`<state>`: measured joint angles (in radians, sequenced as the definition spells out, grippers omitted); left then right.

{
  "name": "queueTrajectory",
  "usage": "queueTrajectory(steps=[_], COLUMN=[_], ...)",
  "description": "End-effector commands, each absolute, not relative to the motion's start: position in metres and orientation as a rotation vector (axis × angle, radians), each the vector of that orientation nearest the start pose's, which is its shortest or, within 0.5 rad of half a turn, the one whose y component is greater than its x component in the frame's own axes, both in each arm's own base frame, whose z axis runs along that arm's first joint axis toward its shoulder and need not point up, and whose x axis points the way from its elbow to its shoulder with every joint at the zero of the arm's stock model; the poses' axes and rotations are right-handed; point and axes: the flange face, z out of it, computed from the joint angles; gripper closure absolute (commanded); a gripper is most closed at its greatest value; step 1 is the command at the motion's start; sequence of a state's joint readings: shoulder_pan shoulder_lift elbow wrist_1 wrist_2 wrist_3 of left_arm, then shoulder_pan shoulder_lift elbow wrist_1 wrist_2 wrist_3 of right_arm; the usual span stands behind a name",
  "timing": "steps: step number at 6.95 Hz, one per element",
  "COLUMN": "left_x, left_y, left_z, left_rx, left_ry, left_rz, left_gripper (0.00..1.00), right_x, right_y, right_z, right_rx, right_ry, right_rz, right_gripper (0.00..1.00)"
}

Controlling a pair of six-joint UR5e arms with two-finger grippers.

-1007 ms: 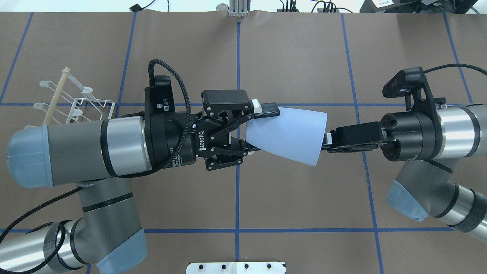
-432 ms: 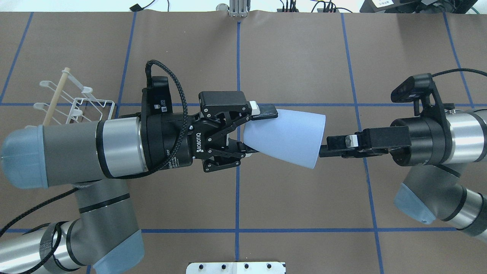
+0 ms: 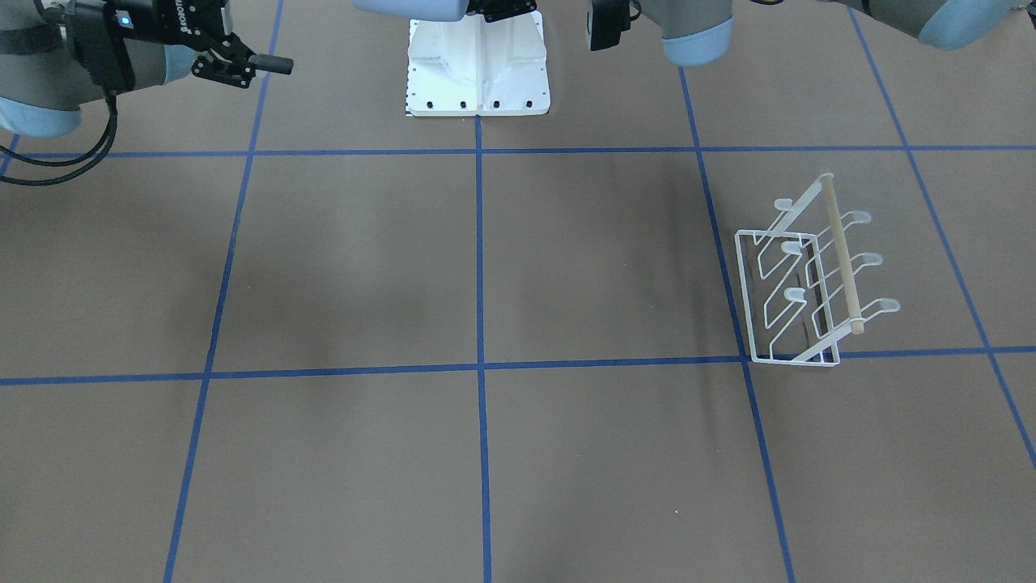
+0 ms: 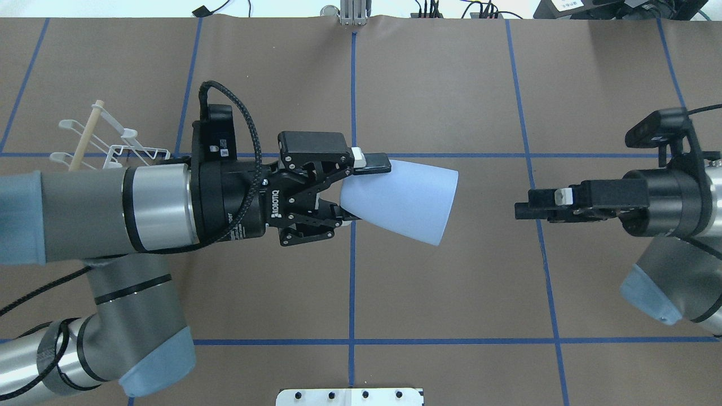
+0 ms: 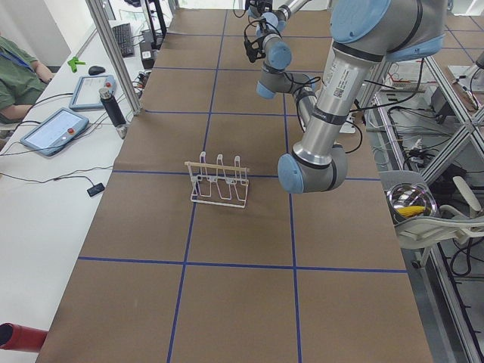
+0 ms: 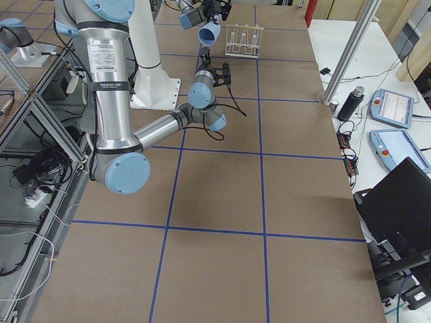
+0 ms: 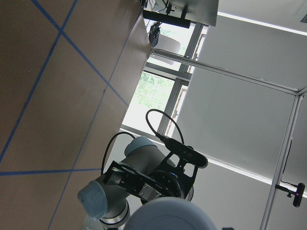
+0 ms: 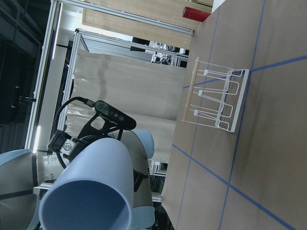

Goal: Hang cup on cup holder
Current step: 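Open the right gripper and pull it back while the left gripper holds the cup, then carry the cup with the left gripper over the wire rack while the right arm withdraws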

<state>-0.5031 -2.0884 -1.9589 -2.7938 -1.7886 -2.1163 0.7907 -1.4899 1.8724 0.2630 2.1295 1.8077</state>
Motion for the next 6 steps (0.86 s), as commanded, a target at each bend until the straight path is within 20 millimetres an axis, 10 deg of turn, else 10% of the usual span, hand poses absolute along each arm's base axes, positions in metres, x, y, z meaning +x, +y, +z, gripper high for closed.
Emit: queueTrajectory(steps=[1, 6], left_x=[0.336, 0.217], left_y=[-0.373, -0.438], left_z=[0.097, 0.138], left_rx=[0.027, 0.317], left_ry=[1.992, 1.541], left_rz=[-0.353, -0.158], left_gripper=[1.0, 1.0], right_x=[-0.17, -0.066], right_y=[-0.411, -0.521], right_z=[0.349, 0.416], right_rx=[0.396, 0.591], right_ry=[-1.887, -1.214], right_rz=[0.074, 0.422], right_gripper=[0.0, 0.0])
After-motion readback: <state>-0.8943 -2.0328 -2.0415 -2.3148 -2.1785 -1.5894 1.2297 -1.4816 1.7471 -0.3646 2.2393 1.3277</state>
